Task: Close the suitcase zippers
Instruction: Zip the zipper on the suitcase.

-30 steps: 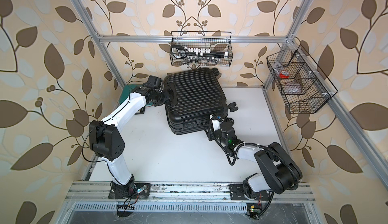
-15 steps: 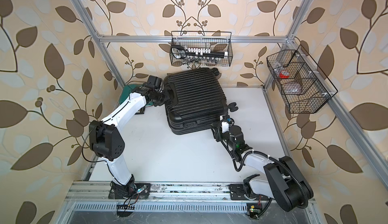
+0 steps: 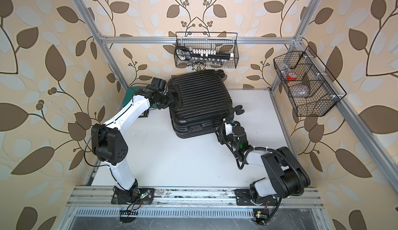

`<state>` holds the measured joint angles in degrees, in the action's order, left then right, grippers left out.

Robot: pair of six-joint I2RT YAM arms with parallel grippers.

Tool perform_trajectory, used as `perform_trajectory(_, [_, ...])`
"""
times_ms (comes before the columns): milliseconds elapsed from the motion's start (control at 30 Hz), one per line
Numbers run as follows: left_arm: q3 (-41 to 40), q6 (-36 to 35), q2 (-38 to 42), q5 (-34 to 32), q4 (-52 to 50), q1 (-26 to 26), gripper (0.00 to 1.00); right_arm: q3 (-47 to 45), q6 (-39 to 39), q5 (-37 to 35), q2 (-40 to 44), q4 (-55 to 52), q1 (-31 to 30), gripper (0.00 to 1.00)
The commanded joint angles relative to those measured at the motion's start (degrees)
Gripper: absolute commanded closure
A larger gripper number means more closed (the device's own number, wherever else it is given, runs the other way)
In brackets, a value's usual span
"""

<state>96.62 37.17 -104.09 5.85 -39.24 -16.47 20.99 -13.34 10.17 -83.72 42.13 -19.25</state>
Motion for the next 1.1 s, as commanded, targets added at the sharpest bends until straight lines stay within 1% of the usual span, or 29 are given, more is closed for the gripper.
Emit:
perform_trajectory(0, [2.0,1.4,5.1,7.1,3.8,-0.6,0.79,1.3,1.2,1.0,-2.0,3.7,0.1,0.48])
perform_trajectory(233, [2.5,1.2,4.9,8.0,3.6,-0.6,0.79,2.2,1.1,0.5,-5.2,7.4,0.1,0.51])
perform_trajectory(467, [2.9,0.8,4.8,8.1,3.2,-0.6,0.79,2.2,0.4,0.3,-8.0,12.5,0.1,0.58])
perform_trajectory(567, [2.9,1.0,4.6,8.5,3.4,-0.6,0.79,2.2,0.5,-0.2,-9.0,14.3,0.2,0.66])
perform_trajectory(700, [2.7,1.4,4.4,9.1,3.5,-0.6,0.79,1.9,1.0,-0.6,-9.0,15.5,0.1,0.81])
perform_trajectory(767, [2.5,2.0,4.4,9.5,4.0,-0.6,0.79,1.5,1.0,-0.2,-8.7,15.9,0.2,0.91])
perform_trajectory(867, [2.5,3.2,4.3,10.1,4.7,-0.6,0.80,0.5,1.1,0.9,-7.7,16.3,0.0,1.00])
perform_trajectory(1067, [2.1,5.7,4.1,10.9,6.0,-0.6,0.80,-1.6,1.6,2.6,-5.8,16.3,-1.2,1.00])
